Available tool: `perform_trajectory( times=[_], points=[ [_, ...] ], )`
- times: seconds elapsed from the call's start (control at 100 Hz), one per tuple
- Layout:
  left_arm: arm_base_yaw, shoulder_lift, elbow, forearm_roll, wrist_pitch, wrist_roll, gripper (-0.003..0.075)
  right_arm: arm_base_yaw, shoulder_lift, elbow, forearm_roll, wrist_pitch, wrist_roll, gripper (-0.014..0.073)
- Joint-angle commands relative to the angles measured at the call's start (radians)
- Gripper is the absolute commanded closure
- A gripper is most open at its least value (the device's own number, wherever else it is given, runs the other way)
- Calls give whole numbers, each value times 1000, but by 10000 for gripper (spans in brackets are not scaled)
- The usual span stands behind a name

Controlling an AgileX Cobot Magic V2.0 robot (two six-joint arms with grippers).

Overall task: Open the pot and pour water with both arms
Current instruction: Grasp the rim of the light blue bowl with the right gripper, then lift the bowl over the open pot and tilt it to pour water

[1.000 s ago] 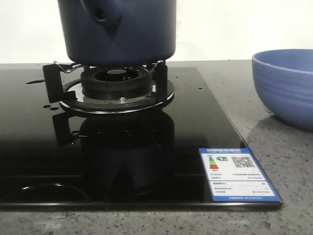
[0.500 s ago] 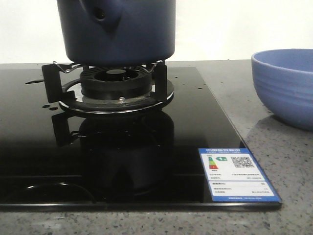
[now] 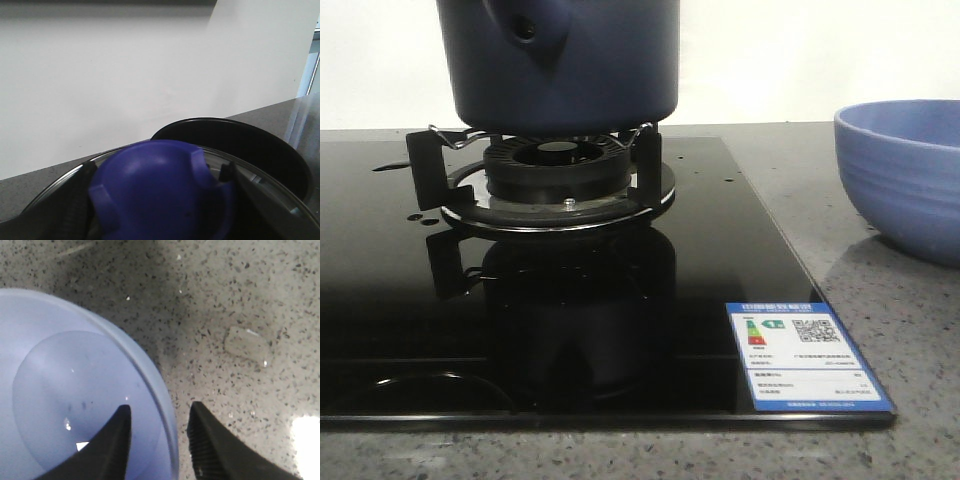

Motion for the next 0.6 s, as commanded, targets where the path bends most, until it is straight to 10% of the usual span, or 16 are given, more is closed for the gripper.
perform_trajectory(
  times=[0.0, 0.59],
  points=[
    [-8, -19, -34, -60, 23, 0, 459, -6, -17, 1, 21, -46, -5, 364],
    [-8, -19, -34, -60, 20, 0, 459, -6, -42, 57, 116, -126, -48, 662]
  ],
)
